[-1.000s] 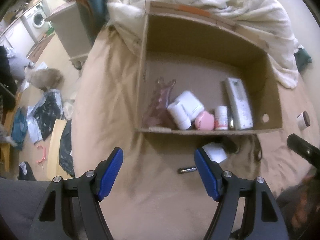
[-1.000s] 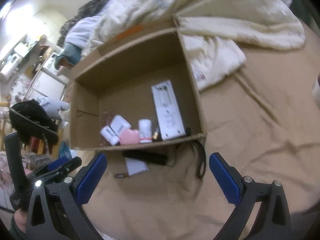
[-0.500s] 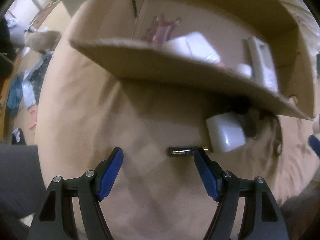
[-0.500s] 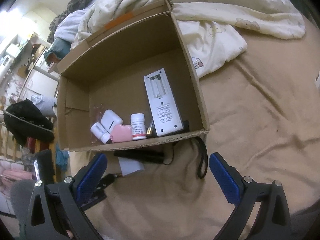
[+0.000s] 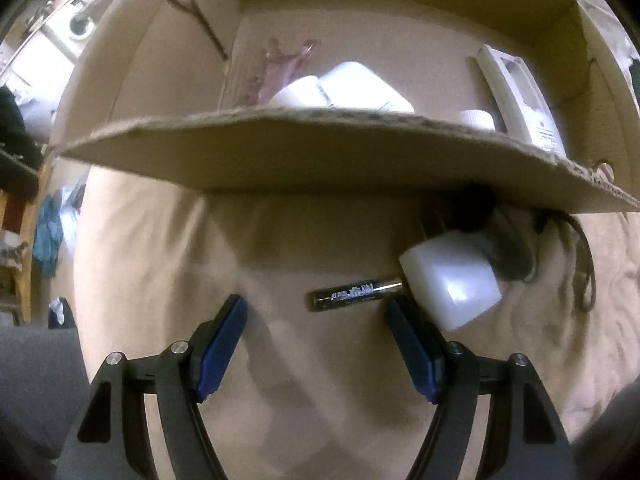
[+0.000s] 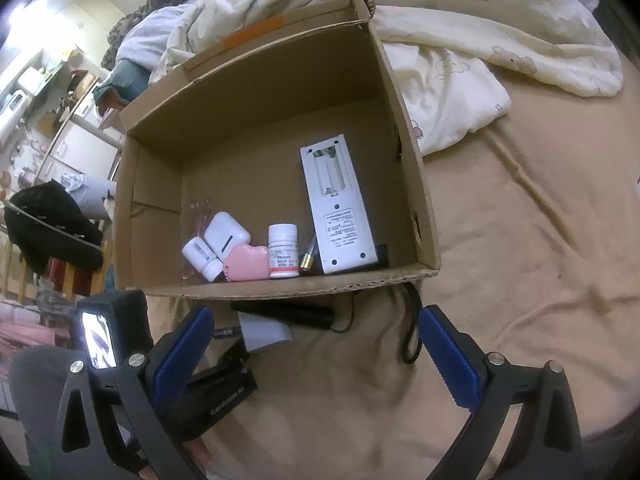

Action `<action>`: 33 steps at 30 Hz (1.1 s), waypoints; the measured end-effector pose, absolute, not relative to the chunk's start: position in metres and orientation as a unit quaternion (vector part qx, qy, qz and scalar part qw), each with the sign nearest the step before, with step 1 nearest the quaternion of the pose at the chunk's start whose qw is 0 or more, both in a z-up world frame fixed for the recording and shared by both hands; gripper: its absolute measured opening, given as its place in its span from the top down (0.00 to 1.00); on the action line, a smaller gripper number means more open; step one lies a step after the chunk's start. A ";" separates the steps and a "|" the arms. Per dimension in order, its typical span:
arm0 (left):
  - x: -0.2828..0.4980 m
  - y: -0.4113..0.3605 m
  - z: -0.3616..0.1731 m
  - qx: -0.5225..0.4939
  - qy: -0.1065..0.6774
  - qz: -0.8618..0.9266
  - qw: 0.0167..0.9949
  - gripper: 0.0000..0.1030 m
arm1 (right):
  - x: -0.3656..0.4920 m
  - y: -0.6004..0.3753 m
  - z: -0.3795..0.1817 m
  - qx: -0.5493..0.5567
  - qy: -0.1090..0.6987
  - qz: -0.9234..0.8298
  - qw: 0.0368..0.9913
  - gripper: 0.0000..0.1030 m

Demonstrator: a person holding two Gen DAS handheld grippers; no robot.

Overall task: Organize rigid objects
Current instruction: 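Grasp the black AA battery with the left tool and lift it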

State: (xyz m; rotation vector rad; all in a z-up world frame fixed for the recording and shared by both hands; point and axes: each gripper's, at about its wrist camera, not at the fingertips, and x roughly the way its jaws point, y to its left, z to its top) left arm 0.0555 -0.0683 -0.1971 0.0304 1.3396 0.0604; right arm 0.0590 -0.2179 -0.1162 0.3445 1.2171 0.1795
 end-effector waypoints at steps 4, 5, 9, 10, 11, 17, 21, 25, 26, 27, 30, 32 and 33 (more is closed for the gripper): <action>0.066 -0.071 -0.197 0.004 0.619 0.029 0.785 0.31 | 0.059 -0.217 -0.119 0.158 0.572 0.082 0.801 0.00; 0.067 -0.071 -0.197 0.001 0.618 0.030 0.785 0.31 | 0.060 -0.216 -0.119 0.157 0.572 0.082 0.801 0.00; 0.070 -0.068 -0.194 -0.023 0.616 0.027 0.787 0.31 | 0.059 -0.215 -0.120 0.153 0.574 0.081 0.800 0.00; 0.071 -0.069 -0.193 -0.027 0.616 0.025 0.787 0.31 | 0.059 -0.216 -0.120 0.153 0.574 0.080 0.800 0.00; 0.073 -0.069 -0.193 -0.025 0.617 0.025 0.787 0.31 | 0.059 -0.216 -0.120 0.154 0.574 0.080 0.800 0.00; 0.076 -0.061 -0.187 -0.015 0.613 0.008 0.790 0.32 | 0.059 -0.215 -0.121 0.153 0.575 0.080 0.800 0.00; 0.084 -0.065 -0.191 -0.017 0.615 0.007 0.788 0.31 | 0.059 -0.214 -0.121 0.149 0.576 0.081 0.800 0.00; 0.085 -0.067 -0.192 -0.011 0.616 0.010 0.788 0.44 | 0.059 -0.215 -0.123 0.147 0.578 0.079 0.799 0.00; 0.083 -0.069 -0.191 -0.009 0.613 0.011 0.790 0.48 | 0.059 -0.215 -0.124 0.147 0.578 0.078 0.799 0.00; 0.082 -0.070 -0.190 -0.008 0.611 0.010 0.792 0.53 | 0.059 -0.214 -0.124 0.146 0.579 0.079 0.799 0.00; 0.073 -0.080 -0.191 0.007 0.605 -0.007 0.796 0.63 | 0.061 -0.211 -0.125 0.142 0.578 0.080 0.799 0.00; 0.073 -0.076 -0.191 0.001 0.607 -0.014 0.795 0.63 | 0.062 -0.209 -0.125 0.138 0.579 0.080 0.800 0.00; 0.076 -0.074 -0.191 0.000 0.610 -0.016 0.792 0.63 | 0.062 -0.209 -0.125 0.135 0.579 0.080 0.800 0.00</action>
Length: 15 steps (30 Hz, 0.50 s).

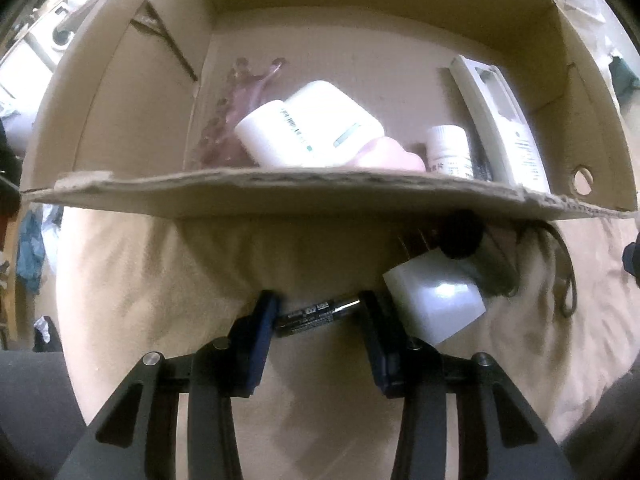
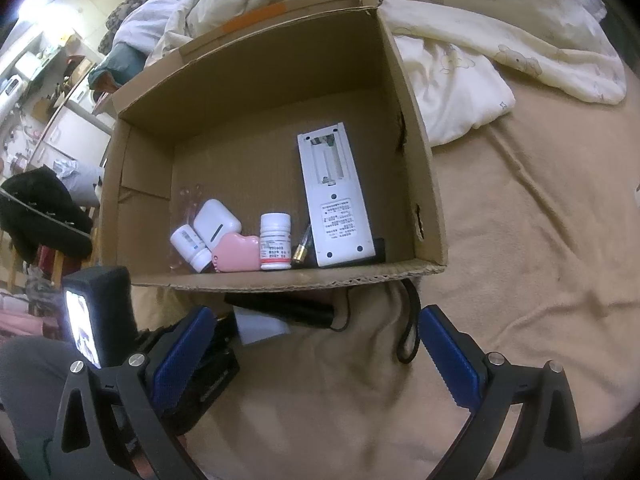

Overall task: Organize rigid objects
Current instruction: 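Grasp the black AA battery with the left tool and lift it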

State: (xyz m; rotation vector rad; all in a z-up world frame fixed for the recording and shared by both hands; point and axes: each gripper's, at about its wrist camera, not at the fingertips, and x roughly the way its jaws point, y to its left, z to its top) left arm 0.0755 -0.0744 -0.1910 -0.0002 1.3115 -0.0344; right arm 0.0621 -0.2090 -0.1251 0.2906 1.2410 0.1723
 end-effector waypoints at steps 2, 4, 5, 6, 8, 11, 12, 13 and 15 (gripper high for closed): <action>0.077 -0.066 -0.188 -0.004 0.615 -0.013 0.789 0.63 | 0.061 -0.209 -0.125 0.132 0.578 0.080 0.801 0.00; 0.076 -0.055 -0.182 -0.001 0.623 -0.005 0.782 0.63 | 0.061 -0.210 -0.124 0.133 0.578 0.080 0.801 0.00; 0.070 -0.054 -0.181 0.003 0.625 -0.005 0.780 0.63 | 0.061 -0.212 -0.124 0.136 0.578 0.079 0.801 0.00; 0.065 -0.050 -0.178 0.014 0.630 -0.009 0.777 0.63 | 0.060 -0.213 -0.124 0.140 0.578 0.079 0.800 0.00; 0.057 -0.045 -0.170 0.028 0.640 -0.027 0.767 0.63 | 0.060 -0.215 -0.125 0.148 0.582 0.089 0.795 0.00; 0.051 -0.027 -0.135 0.042 0.630 -0.042 0.775 0.63 | 0.057 -0.215 -0.126 0.184 0.587 0.130 0.777 0.00; 0.050 -0.021 -0.125 0.045 0.624 -0.044 0.779 0.63 | 0.056 -0.214 -0.127 0.189 0.590 0.138 0.773 0.00; 0.049 -0.015 -0.115 0.048 0.617 -0.046 0.784 0.63 | 0.056 -0.212 -0.129 0.190 0.593 0.145 0.769 0.00; 0.046 -0.003 -0.098 0.050 0.606 -0.051 0.792 0.63 | 0.055 -0.204 -0.133 0.187 0.602 0.160 0.759 0.05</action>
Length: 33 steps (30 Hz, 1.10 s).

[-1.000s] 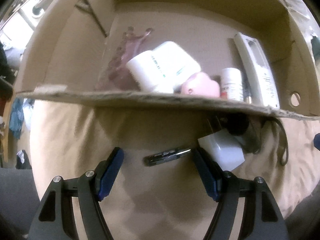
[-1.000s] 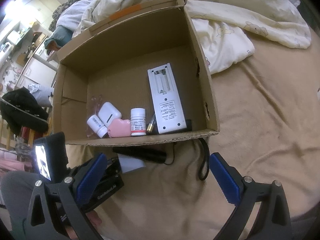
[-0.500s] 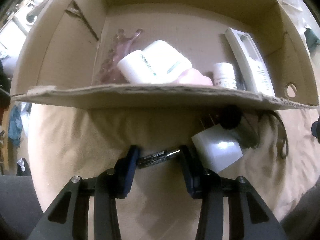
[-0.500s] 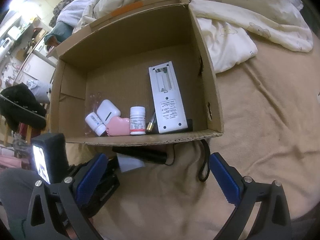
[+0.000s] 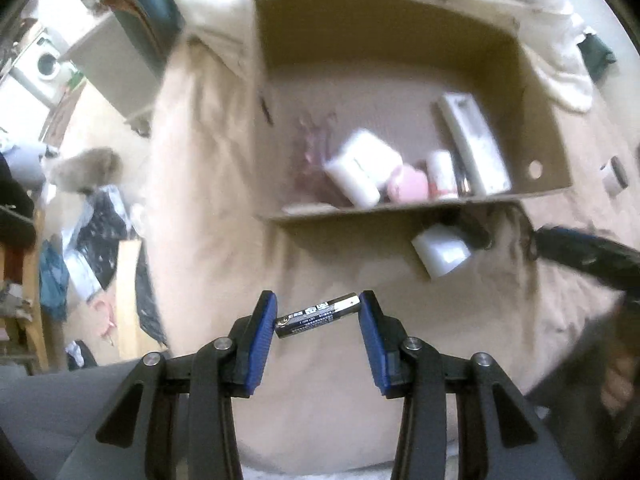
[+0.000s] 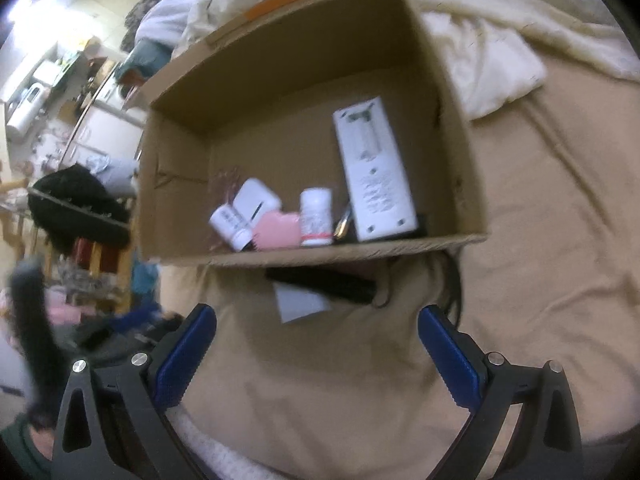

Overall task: Organize rigid objects
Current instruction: 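Grasp the white charger plug with the right tool and lift it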

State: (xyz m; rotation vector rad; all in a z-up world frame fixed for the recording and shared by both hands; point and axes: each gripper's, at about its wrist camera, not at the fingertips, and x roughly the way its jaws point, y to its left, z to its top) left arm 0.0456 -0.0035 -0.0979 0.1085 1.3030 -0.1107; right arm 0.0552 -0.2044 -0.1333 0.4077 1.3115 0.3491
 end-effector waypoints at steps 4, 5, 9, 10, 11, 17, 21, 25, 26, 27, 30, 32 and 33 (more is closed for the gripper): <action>0.040 0.010 -0.084 0.056 0.579 -0.054 0.812 0.63 | 0.056 -0.190 -0.146 0.142 0.620 0.143 0.759 0.57; 0.040 0.014 -0.085 0.055 0.574 -0.053 0.816 0.63 | 0.056 -0.186 -0.151 0.131 0.626 0.142 0.756 0.57; 0.043 0.018 -0.093 0.024 0.583 -0.057 0.810 0.63 | 0.056 -0.164 -0.166 0.099 0.647 0.160 0.739 0.57; 0.041 0.015 -0.098 0.019 0.590 -0.064 0.805 0.63 | 0.056 -0.159 -0.170 0.090 0.651 0.161 0.737 0.57; 0.041 0.011 -0.100 0.021 0.592 -0.068 0.803 0.63 | 0.058 -0.153 -0.175 0.083 0.654 0.162 0.734 0.57; 0.044 0.004 -0.102 0.032 0.587 -0.065 0.806 0.63 | 0.072 -0.121 -0.192 0.040 0.654 0.140 0.742 0.52; 0.047 0.000 -0.106 0.043 0.590 -0.055 0.804 0.63 | 0.074 -0.104 -0.201 0.017 0.648 0.121 0.751 0.46; 0.047 0.000 -0.107 0.048 0.588 -0.049 0.806 0.62 | 0.073 -0.088 -0.200 -0.019 0.632 0.115 0.766 0.40; 0.048 0.001 -0.107 0.047 0.587 -0.046 0.807 0.62 | 0.071 -0.087 -0.199 -0.024 0.627 0.115 0.770 0.40; 0.048 0.002 -0.107 0.046 0.587 -0.044 0.807 0.62 | 0.069 -0.086 -0.199 -0.028 0.623 0.117 0.773 0.40; 0.051 0.007 -0.109 0.039 0.589 -0.037 0.806 0.63 | 0.063 -0.086 -0.194 -0.041 0.614 0.115 0.780 0.58; 0.052 0.008 -0.109 0.037 0.590 -0.035 0.806 0.63 | 0.060 -0.085 -0.189 -0.038 0.613 0.128 0.779 0.58; 0.052 0.008 -0.108 0.037 0.588 -0.034 0.807 0.62 | 0.057 -0.084 -0.185 -0.037 0.615 0.134 0.776 0.58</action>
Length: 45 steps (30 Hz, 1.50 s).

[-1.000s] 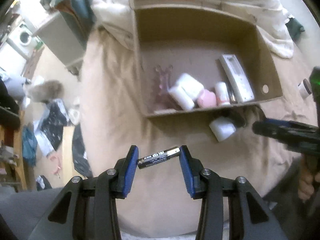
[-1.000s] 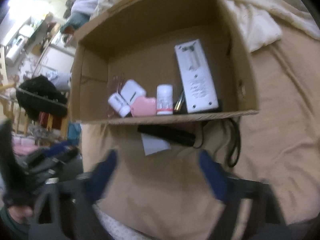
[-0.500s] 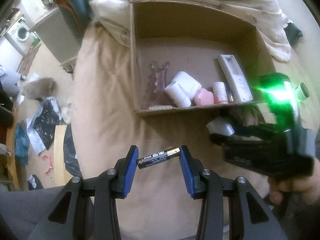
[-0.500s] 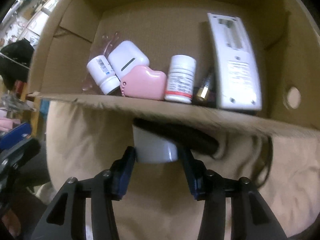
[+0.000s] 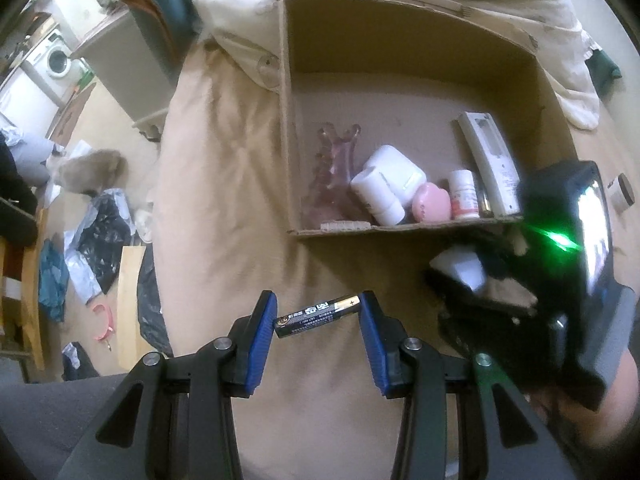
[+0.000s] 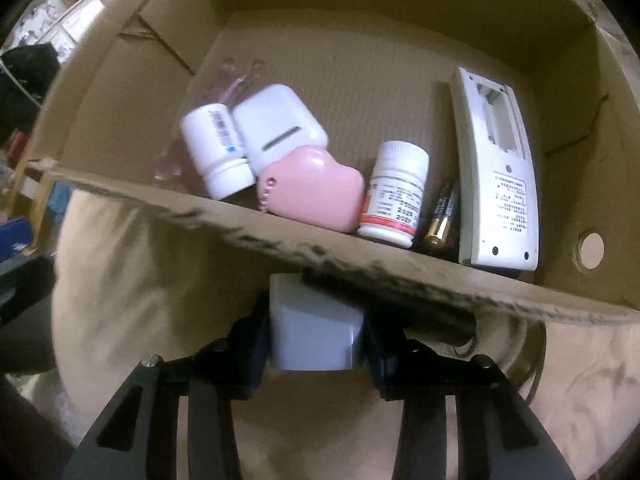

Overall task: Organize rigid objects
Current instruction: 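Grasp the white charger plug with the right tool and lift it, then carry the black battery and white charger over the box with both tools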

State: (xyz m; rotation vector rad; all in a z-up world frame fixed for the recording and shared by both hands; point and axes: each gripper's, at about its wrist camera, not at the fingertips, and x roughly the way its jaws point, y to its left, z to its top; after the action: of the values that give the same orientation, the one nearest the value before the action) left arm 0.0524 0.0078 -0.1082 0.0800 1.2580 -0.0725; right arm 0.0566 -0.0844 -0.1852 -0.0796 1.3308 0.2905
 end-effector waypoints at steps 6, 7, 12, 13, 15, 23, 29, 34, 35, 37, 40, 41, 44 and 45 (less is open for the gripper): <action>0.051 0.009 -0.103 0.048 0.575 -0.028 0.816 0.63 | 0.034 -0.074 -0.155 -0.034 0.609 0.175 0.773 0.58; 0.051 0.010 -0.102 0.048 0.575 -0.029 0.816 0.63 | 0.029 -0.076 -0.149 -0.027 0.610 0.181 0.771 0.58; 0.049 0.013 -0.096 0.041 0.565 -0.028 0.823 0.63 | 0.011 -0.092 -0.120 0.021 0.610 0.211 0.764 0.58; 0.048 0.013 -0.094 0.043 0.562 -0.028 0.825 0.63 | 0.008 -0.097 -0.113 0.025 0.605 0.212 0.767 0.58; 0.047 0.011 -0.091 0.050 0.554 -0.027 0.830 0.63 | 0.001 -0.110 -0.099 0.031 0.589 0.207 0.781 0.58; 0.046 0.011 -0.071 0.027 0.533 -0.043 0.845 0.63 | 0.013 -0.178 -0.056 0.079 0.528 0.171 0.828 0.58; 0.056 0.015 -0.049 -0.008 0.521 -0.055 0.852 0.63 | 0.048 -0.191 -0.038 0.085 0.505 0.163 0.843 0.58; 0.075 0.007 -0.032 -0.003 0.518 -0.067 0.853 0.63 | 0.076 -0.188 -0.033 0.081 0.490 0.161 0.853 0.58; 0.081 0.004 -0.030 -0.004 0.519 -0.070 0.852 0.63 | 0.082 -0.189 -0.035 0.084 0.490 0.159 0.853 0.58; 0.100 -0.004 -0.027 -0.011 0.527 -0.083 0.846 0.62 | 0.093 -0.190 -0.044 0.088 0.492 0.154 0.853 0.58; 0.130 -0.020 -0.044 -0.014 0.555 -0.114 0.824 0.62 | 0.105 -0.192 -0.070 0.101 0.503 0.144 0.846 0.58; 0.135 -0.023 -0.049 -0.010 0.557 -0.116 0.822 0.62 | 0.107 -0.193 -0.079 0.104 0.508 0.140 0.844 0.58; 0.146 -0.035 -0.073 0.007 0.556 -0.114 0.823 0.62 | 0.111 -0.190 -0.103 0.081 0.533 0.125 0.833 0.58; 0.147 -0.038 -0.082 0.010 0.556 -0.112 0.824 0.62 | 0.112 -0.188 -0.106 0.075 0.537 0.124 0.831 0.58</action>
State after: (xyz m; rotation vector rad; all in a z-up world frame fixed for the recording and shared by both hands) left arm 0.1468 -0.0376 -0.0819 0.0221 1.1820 -0.2375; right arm 0.1118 -0.1883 -0.1062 0.1597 1.1385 0.2635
